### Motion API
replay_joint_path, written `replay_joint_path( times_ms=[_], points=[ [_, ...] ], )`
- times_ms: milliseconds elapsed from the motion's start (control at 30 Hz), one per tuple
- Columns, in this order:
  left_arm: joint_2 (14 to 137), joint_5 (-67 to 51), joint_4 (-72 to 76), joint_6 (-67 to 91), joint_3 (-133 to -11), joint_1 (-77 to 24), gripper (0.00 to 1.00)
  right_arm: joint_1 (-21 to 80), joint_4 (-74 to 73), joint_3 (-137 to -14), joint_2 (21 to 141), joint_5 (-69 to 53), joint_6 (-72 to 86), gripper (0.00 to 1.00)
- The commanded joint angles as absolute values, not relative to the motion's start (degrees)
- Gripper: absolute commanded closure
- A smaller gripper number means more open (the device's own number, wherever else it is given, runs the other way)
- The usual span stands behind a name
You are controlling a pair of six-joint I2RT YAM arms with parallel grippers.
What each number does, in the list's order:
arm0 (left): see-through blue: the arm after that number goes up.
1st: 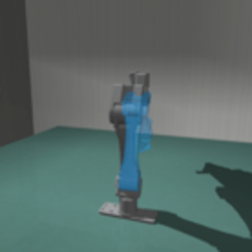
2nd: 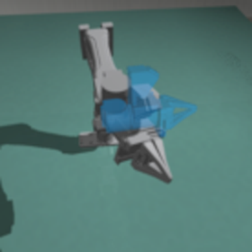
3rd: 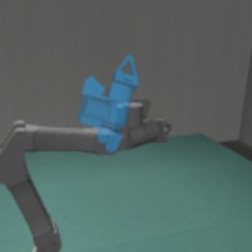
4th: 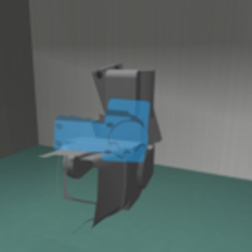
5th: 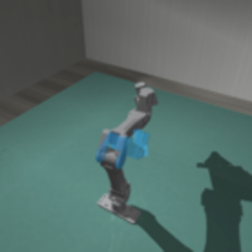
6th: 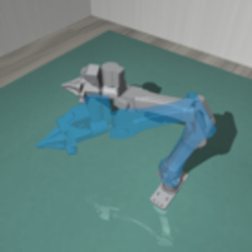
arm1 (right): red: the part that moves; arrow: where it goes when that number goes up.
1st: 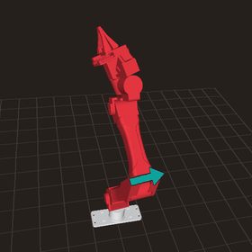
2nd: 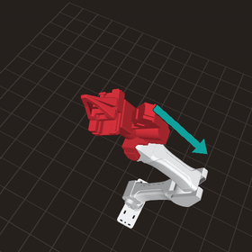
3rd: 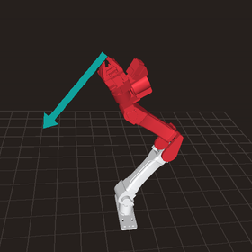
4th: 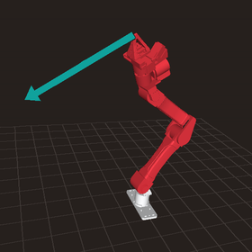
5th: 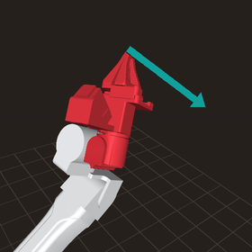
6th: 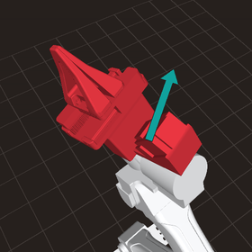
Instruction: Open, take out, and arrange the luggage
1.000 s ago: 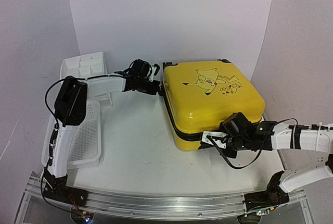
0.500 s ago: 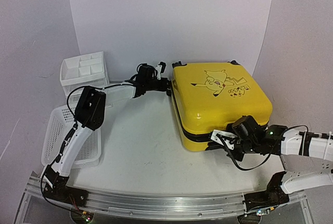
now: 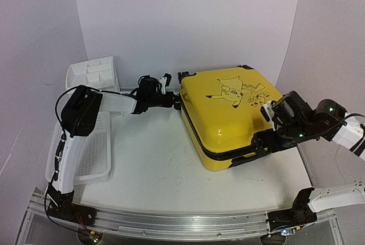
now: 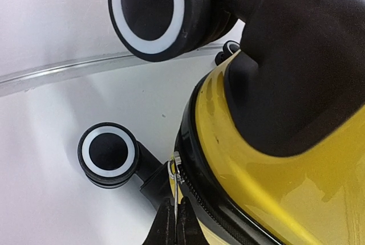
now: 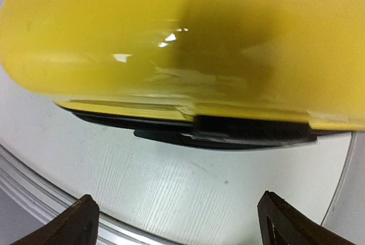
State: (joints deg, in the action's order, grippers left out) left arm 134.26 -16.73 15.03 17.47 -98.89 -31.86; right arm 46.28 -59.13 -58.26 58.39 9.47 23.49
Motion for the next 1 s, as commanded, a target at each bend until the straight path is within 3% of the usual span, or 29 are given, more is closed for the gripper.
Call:
replay_joint_path(
  times_ms=[0,200,267,400,600,800,967],
  points=[
    [124.41,-13.78,16.96,17.15,-92.43,-30.59,1.0,46.25,-82.27,-63.4,56.57,23.06,51.97,0.02],
    [118.19,-12.87,16.96,19.72,-83.11,-31.8,1.0,44.55,-85.19,-58.64,49.48,32.95,68.2,0.02],
    [116.44,-11.84,16.96,19.74,-80.33,-33.02,1.0,43.09,-82.5,-58.38,51.34,30.5,66.93,0.02],
    [113.0,-10.47,16.88,22.01,-75.69,-34.76,1.0,39.72,-78.43,-56.94,53.68,26.16,68.4,0.12],
    [109.0,-8.73,16.88,23.75,-69.82,-37.09,1.0,27.62,-60.77,-46.38,54.01,6.76,64.38,0.23],
    [106.7,-8.86,16.87,25.49,-66.31,-38.74,1.0,24.29,-54.44,-43.76,55.68,1.63,62.74,0.22],
    [104.65,-8.79,16.88,26.27,-64.69,-39.67,1.0,20.84,-48.08,-40.75,57.45,-3.24,64.55,0.29]
  ],
)
